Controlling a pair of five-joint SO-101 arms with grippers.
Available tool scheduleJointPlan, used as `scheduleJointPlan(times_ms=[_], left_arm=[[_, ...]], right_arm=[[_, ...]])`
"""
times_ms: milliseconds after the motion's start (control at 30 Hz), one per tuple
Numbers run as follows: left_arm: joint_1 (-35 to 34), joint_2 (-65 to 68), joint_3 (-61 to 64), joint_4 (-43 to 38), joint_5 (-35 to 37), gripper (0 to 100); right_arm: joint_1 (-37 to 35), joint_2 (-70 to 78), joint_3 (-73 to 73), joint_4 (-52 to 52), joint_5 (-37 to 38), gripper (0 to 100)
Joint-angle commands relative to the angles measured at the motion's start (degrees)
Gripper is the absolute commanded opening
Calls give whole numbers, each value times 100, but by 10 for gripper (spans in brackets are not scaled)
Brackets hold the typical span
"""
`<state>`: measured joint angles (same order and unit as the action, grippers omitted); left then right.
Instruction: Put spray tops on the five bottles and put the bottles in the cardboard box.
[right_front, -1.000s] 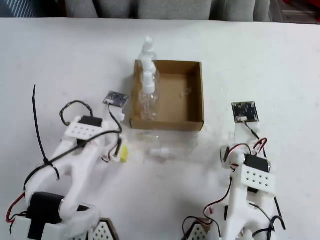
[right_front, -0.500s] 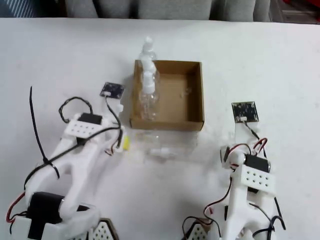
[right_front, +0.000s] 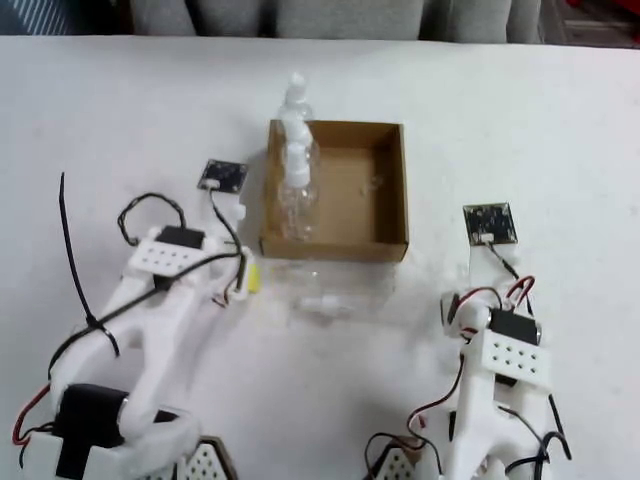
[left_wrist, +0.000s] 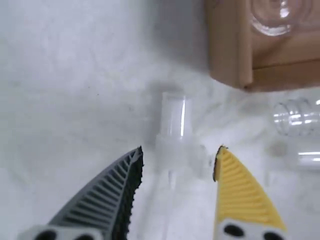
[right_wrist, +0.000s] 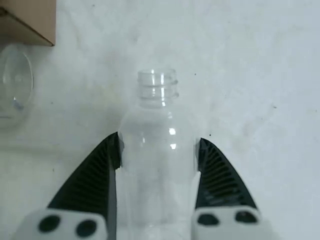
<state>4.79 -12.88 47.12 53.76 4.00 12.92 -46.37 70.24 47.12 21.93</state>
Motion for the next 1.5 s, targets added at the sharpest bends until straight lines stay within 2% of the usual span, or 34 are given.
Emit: scheduleJointPlan(times_ms=[0, 300, 967, 1267, 1467], left_arm=[[-22, 75, -334, -141, 79, 234], [-127, 1235, -1152, 149, 88, 230], [66, 1358, -1073, 440, 79, 229], [171, 1499, -1116, 343, 35, 30], [171, 1560, -1152, 440, -44, 20]], right_arm=[[-48, -101, -26, -48, 44, 19], [-145, -101, -26, -40, 44, 19], [-136, -101, -26, -57, 70, 19], [-127, -101, -26, -48, 70, 19], [-119, -119, -26, -40, 70, 19]])
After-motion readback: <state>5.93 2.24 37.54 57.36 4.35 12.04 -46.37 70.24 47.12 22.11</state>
